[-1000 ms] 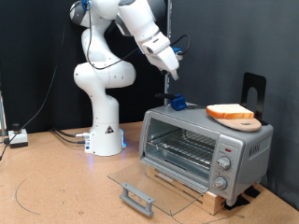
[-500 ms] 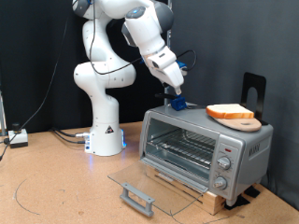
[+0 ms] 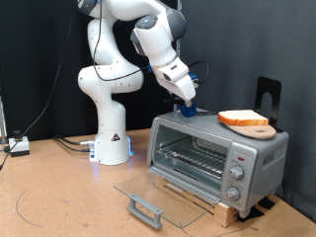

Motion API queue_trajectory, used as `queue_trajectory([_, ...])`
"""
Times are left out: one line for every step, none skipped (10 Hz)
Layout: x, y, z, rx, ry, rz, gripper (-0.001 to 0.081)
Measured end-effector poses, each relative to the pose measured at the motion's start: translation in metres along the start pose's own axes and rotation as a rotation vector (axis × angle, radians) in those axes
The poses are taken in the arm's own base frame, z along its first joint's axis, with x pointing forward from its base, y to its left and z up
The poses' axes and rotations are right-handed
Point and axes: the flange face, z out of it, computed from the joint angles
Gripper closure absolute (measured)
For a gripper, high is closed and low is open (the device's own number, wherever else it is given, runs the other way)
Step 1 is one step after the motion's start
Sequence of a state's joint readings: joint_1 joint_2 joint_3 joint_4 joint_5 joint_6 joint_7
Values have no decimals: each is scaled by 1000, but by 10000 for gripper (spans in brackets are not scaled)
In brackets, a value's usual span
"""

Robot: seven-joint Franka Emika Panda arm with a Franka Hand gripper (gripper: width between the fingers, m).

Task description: Make a piece of toast with the oven

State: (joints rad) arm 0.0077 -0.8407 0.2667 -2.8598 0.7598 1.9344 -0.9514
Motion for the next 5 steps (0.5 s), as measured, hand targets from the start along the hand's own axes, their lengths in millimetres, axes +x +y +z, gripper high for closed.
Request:
queue_trajectory([0, -1, 4, -2, -1, 0, -1])
queue_trajectory([1, -3, 9, -10, 12, 1, -1])
queue_trajectory([3, -5, 14, -16, 20, 1, -1])
queue_trajectory([4, -8, 18, -13, 20, 0, -1])
queue_trajectory([5, -11, 21, -9, 17, -4, -1])
